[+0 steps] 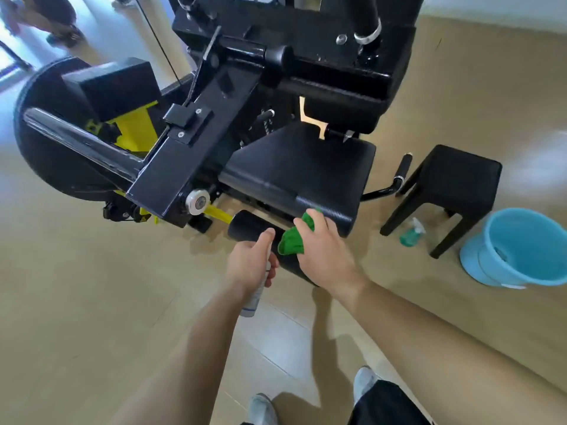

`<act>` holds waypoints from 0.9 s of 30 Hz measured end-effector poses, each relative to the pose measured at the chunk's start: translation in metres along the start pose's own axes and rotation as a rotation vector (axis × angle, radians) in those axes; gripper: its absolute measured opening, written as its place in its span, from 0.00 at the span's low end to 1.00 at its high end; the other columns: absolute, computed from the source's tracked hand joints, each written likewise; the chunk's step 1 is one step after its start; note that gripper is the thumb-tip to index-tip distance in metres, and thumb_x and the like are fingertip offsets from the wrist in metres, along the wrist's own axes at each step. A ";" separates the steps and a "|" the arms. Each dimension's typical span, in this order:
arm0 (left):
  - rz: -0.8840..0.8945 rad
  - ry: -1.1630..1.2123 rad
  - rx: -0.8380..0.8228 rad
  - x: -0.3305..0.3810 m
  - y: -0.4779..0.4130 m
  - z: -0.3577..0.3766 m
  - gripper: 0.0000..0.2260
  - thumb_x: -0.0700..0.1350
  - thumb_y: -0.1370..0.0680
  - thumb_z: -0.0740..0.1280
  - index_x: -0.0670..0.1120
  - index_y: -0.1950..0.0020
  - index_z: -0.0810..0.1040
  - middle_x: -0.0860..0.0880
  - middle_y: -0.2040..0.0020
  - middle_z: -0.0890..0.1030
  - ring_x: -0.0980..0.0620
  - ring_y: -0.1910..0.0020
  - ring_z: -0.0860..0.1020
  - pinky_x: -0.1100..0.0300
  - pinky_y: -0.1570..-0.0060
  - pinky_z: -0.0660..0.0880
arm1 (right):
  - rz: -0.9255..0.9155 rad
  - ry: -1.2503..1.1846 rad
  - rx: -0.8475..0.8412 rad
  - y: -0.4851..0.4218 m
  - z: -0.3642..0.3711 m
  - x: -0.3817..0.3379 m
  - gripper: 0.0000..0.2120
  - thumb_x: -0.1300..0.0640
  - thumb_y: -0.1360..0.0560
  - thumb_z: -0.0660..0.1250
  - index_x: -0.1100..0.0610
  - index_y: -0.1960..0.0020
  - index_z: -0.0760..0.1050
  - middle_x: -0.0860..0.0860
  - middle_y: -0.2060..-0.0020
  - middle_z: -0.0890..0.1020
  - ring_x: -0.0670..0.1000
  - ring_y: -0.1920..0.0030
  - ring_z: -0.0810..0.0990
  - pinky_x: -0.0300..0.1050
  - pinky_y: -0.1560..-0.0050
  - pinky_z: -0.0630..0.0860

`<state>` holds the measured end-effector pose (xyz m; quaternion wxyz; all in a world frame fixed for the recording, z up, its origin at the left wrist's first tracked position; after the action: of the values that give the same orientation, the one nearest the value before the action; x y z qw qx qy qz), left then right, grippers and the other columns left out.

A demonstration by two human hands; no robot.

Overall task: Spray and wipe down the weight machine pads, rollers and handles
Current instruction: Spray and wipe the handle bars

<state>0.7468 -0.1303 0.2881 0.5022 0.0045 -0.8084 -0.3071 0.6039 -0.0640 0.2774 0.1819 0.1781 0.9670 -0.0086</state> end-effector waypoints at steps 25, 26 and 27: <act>0.419 0.308 0.112 0.281 0.127 0.064 0.27 0.56 0.16 0.62 0.41 0.71 0.77 0.45 0.73 0.78 0.49 0.74 0.76 0.58 0.69 0.76 | 0.272 -1.043 0.374 0.023 -0.321 0.073 0.17 0.57 0.34 0.76 0.52 0.46 0.80 0.52 0.53 0.85 0.51 0.52 0.84 0.49 0.51 0.83; 0.412 0.318 0.110 0.284 0.125 0.066 0.27 0.56 0.16 0.62 0.41 0.70 0.77 0.45 0.73 0.77 0.50 0.75 0.75 0.58 0.69 0.76 | 0.273 -1.145 0.376 0.023 -0.322 0.073 0.11 0.62 0.31 0.75 0.52 0.51 0.81 0.51 0.57 0.85 0.50 0.55 0.85 0.46 0.54 0.82; 0.400 0.328 0.115 0.285 0.121 0.066 0.27 0.56 0.16 0.62 0.41 0.70 0.77 0.45 0.74 0.77 0.50 0.75 0.75 0.58 0.69 0.76 | 0.282 -1.243 0.376 0.024 -0.323 0.071 0.09 0.64 0.29 0.73 0.53 0.53 0.82 0.50 0.60 0.86 0.49 0.56 0.85 0.44 0.55 0.81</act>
<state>0.5879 -0.0896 0.5592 0.6764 -0.0772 -0.7169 -0.1504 0.4375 0.0090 0.5549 0.6709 0.2936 0.6317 -0.2544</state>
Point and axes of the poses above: each hand's wrist, its own y-axis away from the middle knuckle, its own z-axis out of the palm, x = y × z, the point moved 4 cm from there along -y, towards the middle knuckle
